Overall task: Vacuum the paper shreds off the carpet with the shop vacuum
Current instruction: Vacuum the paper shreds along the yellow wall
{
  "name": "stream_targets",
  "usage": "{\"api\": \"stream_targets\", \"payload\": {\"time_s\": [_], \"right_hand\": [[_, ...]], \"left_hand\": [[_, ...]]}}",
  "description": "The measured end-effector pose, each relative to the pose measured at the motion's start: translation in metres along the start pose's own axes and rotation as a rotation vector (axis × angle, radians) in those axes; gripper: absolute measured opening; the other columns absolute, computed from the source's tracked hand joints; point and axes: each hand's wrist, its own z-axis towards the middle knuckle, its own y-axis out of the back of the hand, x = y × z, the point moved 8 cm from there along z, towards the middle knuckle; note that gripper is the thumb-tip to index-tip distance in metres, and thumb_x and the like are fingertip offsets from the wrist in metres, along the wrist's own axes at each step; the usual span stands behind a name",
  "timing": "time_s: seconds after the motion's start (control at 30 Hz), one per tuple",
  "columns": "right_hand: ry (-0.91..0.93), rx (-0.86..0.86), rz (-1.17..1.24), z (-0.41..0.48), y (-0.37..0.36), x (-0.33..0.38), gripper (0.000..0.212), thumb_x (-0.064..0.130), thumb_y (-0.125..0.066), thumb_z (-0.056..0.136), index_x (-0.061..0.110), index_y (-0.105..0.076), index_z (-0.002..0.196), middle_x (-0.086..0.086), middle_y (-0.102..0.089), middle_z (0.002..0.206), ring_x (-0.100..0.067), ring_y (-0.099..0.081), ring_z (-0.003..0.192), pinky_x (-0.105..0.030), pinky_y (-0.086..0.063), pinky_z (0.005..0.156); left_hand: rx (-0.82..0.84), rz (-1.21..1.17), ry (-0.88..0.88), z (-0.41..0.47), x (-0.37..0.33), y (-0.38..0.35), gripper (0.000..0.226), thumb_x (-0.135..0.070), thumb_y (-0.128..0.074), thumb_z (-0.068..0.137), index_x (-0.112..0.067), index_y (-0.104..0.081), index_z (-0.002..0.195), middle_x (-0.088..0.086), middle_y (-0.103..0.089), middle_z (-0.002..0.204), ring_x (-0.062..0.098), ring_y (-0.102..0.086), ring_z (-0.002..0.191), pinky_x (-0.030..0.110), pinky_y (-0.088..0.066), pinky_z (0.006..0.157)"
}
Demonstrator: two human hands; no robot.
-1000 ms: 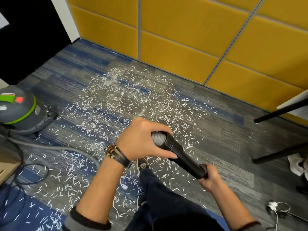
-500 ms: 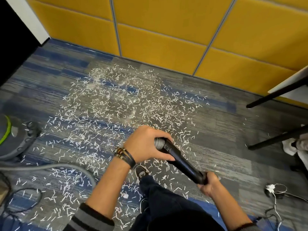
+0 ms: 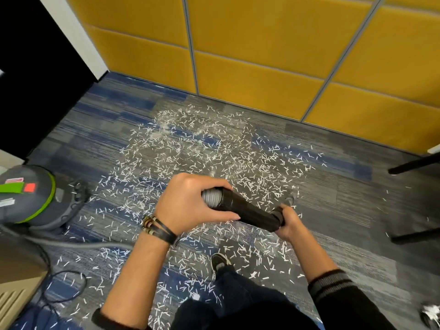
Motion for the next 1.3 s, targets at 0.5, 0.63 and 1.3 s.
{"api": "stream_targets", "payload": {"time_s": [0.5,0.63,1.3], "right_hand": [[-0.062,-0.137,-0.024,-0.025,0.023,-0.075,0.036,0.039,-0.042,0.102,0.013,-0.043,0.078,-0.011,-0.058,0.056,-0.027,-0.057,0.059,-0.043,-0.057,0.054],[-0.121,-0.123,0.036,-0.03,0.016,-0.117,0.033,0.046,-0.043,0.102,0.013,-0.047,0.098,-0.014,-0.06,0.08,-0.03,-0.06,0.077,-0.049,-0.058,0.069],[0.026,-0.172,0.056,-0.033,0.022,-0.173,0.033,0.041,-0.035,0.105,0.013,-0.047,0.117,-0.016,-0.06,0.087,-0.035,-0.064,0.087,-0.054,-0.057,0.078]], "left_hand": [[0.347,0.1,-0.011,-0.037,-0.004,-0.012,0.045,-0.07,-0.082,0.072,-0.034,-0.078,0.1,-0.023,-0.069,0.079,-0.006,-0.061,0.072,0.022,-0.056,0.079],[0.338,0.091,-0.039,-0.053,-0.005,0.01,0.057,-0.08,-0.076,0.065,-0.035,-0.08,0.1,-0.022,-0.075,0.085,-0.004,-0.068,0.076,0.028,-0.06,0.079],[0.378,0.061,-0.077,-0.114,0.002,0.022,0.07,-0.05,-0.096,0.065,-0.039,-0.07,0.13,-0.017,-0.075,0.115,0.002,-0.067,0.104,0.026,-0.05,0.104]]}}
